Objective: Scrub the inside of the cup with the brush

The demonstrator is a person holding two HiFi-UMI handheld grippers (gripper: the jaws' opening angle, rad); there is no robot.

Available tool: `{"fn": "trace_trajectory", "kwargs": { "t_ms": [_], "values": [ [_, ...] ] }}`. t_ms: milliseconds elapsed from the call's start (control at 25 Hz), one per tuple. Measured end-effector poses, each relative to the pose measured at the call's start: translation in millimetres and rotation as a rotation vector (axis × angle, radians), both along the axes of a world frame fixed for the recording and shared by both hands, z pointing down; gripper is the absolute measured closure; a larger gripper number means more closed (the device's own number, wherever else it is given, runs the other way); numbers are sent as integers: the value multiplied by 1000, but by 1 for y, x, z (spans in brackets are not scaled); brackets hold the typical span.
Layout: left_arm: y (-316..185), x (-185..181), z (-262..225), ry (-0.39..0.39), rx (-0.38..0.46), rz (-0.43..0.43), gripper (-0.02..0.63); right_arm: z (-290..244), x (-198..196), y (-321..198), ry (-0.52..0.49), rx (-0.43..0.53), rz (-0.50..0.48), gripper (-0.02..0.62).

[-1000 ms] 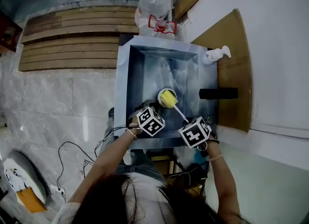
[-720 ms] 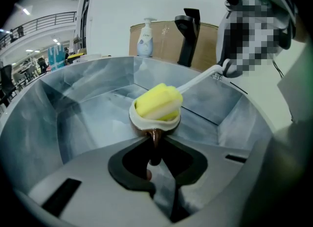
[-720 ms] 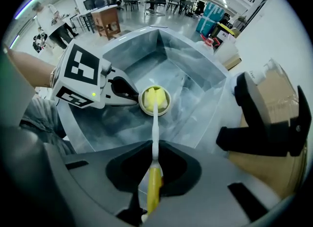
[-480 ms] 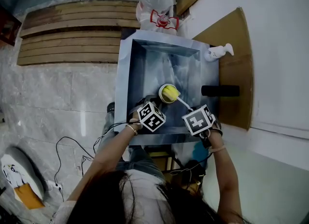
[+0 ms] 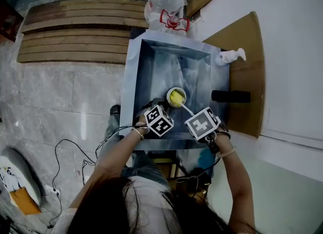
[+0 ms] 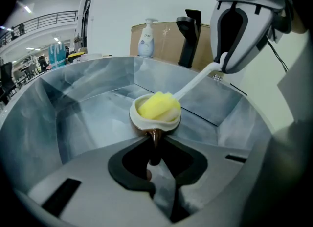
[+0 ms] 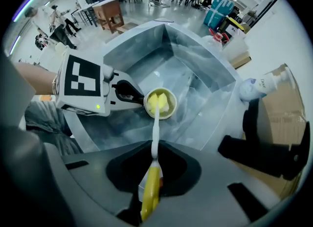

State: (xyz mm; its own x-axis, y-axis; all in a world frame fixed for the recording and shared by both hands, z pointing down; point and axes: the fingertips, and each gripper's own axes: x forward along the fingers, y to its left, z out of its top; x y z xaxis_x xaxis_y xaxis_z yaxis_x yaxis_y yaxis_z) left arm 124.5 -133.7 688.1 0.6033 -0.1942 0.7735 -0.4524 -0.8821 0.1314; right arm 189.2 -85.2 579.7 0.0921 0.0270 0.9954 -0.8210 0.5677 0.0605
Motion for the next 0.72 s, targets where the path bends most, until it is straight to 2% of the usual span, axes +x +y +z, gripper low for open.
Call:
{"fn": "trace_trajectory", "kwargs": {
  "t_ms": [360, 720],
  "values": [
    [0, 0, -1, 2, 6, 3, 534, -16, -2, -28, -50, 64, 45, 541],
    [0, -1, 0, 3, 8, 5, 534, -4, 14, -20, -71, 14, 153, 541]
  ]
}}
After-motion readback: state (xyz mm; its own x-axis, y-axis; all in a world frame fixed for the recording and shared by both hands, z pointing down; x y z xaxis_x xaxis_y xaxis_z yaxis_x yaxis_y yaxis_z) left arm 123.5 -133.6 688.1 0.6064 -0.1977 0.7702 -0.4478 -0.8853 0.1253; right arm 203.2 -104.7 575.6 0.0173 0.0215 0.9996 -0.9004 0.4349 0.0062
